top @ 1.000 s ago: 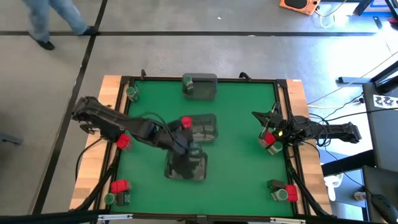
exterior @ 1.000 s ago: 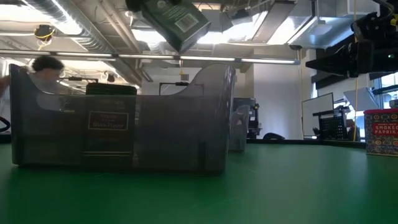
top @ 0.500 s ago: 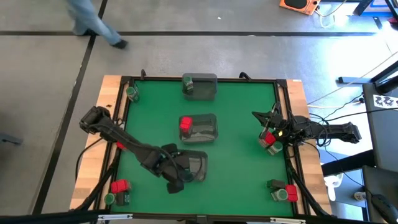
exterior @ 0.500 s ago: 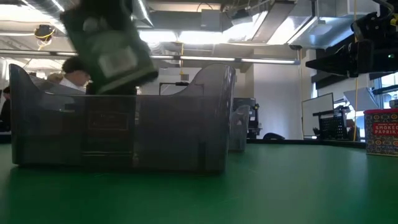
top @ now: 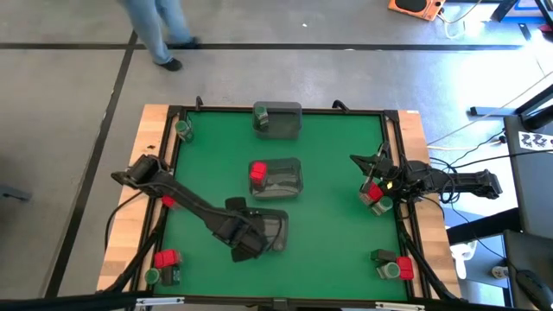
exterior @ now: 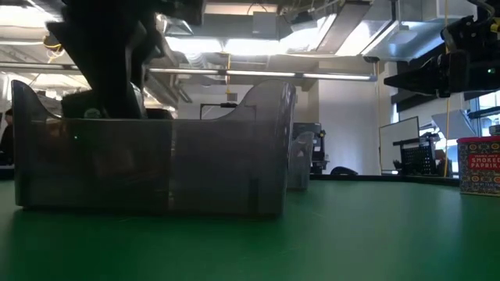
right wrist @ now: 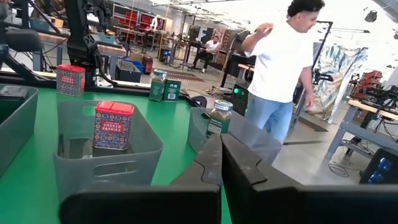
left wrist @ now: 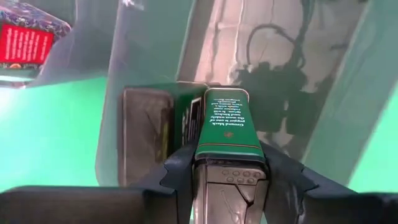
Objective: Sort spices by type
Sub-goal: Put the black seasoning can into the bottom gray bin, then put the red seasoning can into the middle gray bin
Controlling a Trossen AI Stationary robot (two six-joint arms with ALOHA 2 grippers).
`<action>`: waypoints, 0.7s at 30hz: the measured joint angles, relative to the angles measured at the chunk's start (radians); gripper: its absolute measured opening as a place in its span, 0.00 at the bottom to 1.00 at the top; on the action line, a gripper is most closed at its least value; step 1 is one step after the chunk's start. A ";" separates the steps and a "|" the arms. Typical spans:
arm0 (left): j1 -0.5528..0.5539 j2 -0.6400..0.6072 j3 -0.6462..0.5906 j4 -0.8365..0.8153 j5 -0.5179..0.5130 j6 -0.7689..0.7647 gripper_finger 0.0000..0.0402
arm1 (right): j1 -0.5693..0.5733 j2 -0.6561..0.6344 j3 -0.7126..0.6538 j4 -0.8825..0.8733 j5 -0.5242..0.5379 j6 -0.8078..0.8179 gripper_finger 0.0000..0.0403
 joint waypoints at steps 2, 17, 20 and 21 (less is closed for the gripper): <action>0.007 0.005 0.000 0.000 0.000 0.009 0.33 | 0.000 0.000 0.000 0.000 -0.006 0.000 0.01; 0.047 0.013 0.004 -0.009 0.041 0.005 0.59 | 0.000 0.000 0.000 0.000 -0.025 0.000 0.01; 0.054 0.012 0.040 -0.031 0.055 0.004 0.65 | 0.000 0.000 0.000 0.000 -0.026 0.000 0.01; 0.055 0.012 0.052 -0.047 0.057 0.008 0.67 | 0.000 0.000 0.000 0.000 -0.025 0.000 0.01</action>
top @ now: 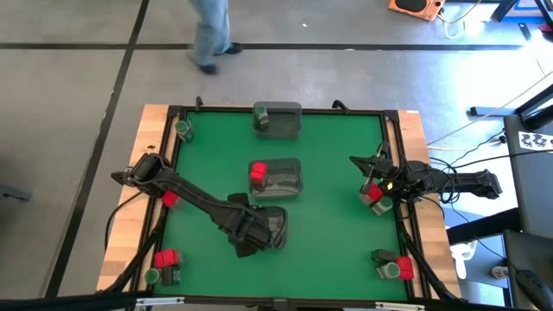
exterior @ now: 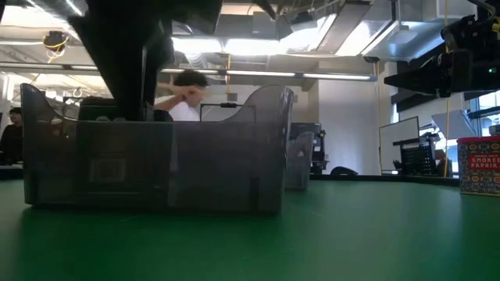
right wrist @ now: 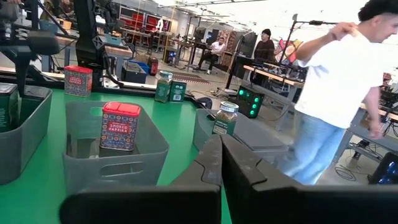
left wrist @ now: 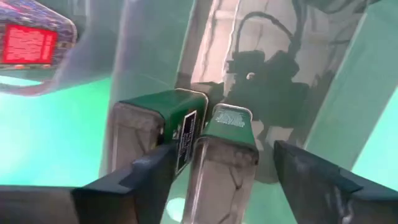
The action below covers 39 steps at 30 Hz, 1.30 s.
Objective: Sort spices by type
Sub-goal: Put the red seasoning can into the middle gray bin
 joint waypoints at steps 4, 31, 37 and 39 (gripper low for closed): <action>0.000 0.000 0.053 -0.074 0.001 0.005 0.70 | 0.000 0.000 0.000 0.000 0.000 0.000 0.01; -0.003 -0.522 -0.217 -0.384 -0.215 -0.570 0.71 | 0.000 0.007 0.000 -0.027 -0.001 0.055 0.01; 0.004 -0.602 -0.361 -0.347 -0.176 -0.707 0.71 | 0.000 0.007 0.000 -0.030 -0.001 0.056 0.01; 0.020 -0.600 -0.393 -0.382 -0.128 -0.745 0.71 | 0.000 0.007 0.000 -0.032 -0.001 0.056 0.01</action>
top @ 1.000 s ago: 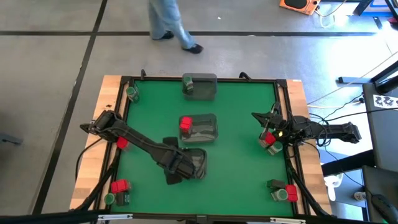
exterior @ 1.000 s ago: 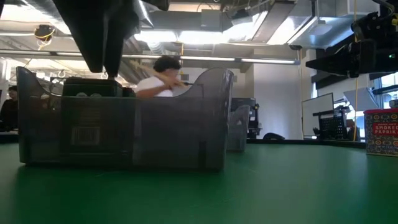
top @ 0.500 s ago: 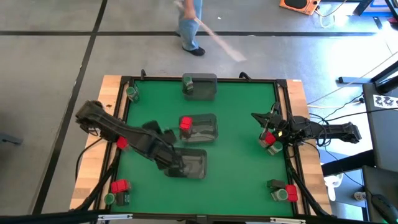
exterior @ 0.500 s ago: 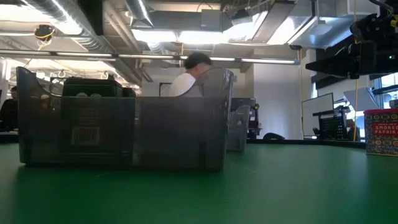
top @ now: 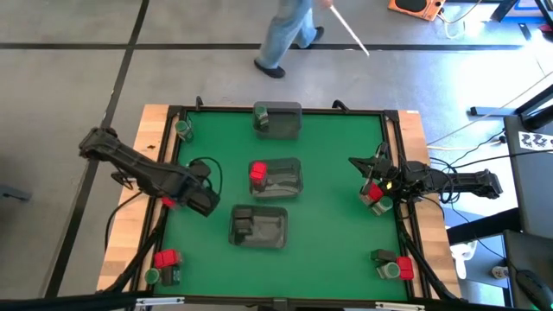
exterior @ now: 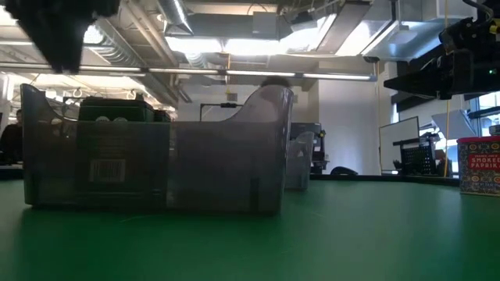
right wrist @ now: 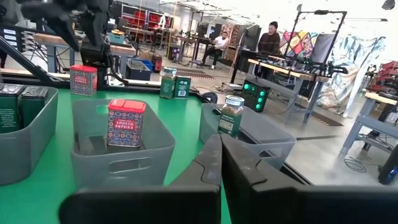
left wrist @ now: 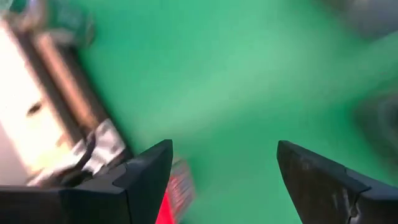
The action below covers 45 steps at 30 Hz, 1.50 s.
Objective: Sort spices by type
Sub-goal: Put the red seasoning can into the middle gray bin
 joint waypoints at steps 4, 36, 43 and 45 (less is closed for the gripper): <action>0.026 0.019 -0.068 0.007 0.120 -0.031 0.71 | 0.000 0.000 0.000 0.004 0.000 0.000 0.01; 0.017 0.111 -0.366 0.103 0.334 -0.172 0.71 | 0.000 0.000 0.000 0.011 0.000 0.004 0.01; 0.017 0.111 -0.306 0.135 0.321 -0.141 0.71 | 0.000 0.000 0.000 0.010 0.000 0.004 0.01; 0.015 0.112 -0.292 0.141 0.315 -0.131 0.71 | 0.000 0.000 0.000 0.010 0.000 0.004 0.01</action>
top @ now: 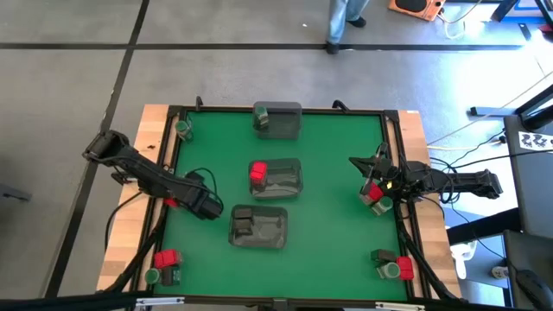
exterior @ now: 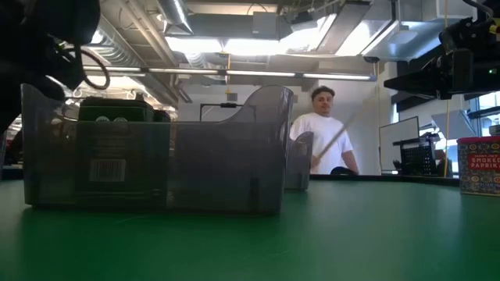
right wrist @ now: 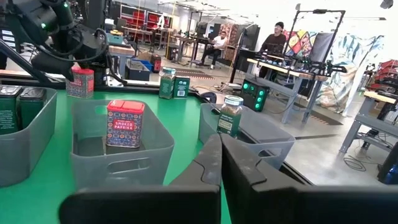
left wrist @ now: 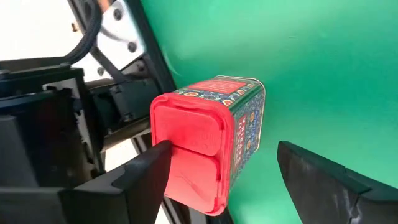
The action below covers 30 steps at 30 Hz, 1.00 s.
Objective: Sort spices by type
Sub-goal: Put the red seasoning can into the middle gray bin
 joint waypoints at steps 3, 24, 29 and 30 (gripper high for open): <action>0.000 -0.001 0.014 0.015 -0.008 0.006 0.71 | 0.000 0.000 0.000 -0.001 0.000 0.000 0.01; -0.028 0.001 0.169 -0.026 -0.043 0.041 0.71 | 0.000 0.000 0.000 -0.002 0.000 0.000 0.01; -0.042 0.000 0.109 0.028 -0.043 0.043 0.71 | 0.000 0.000 0.000 -0.002 0.000 0.000 0.01; -0.043 0.000 0.095 0.036 -0.043 0.043 0.71 | 0.000 0.000 0.000 -0.002 0.000 0.000 0.01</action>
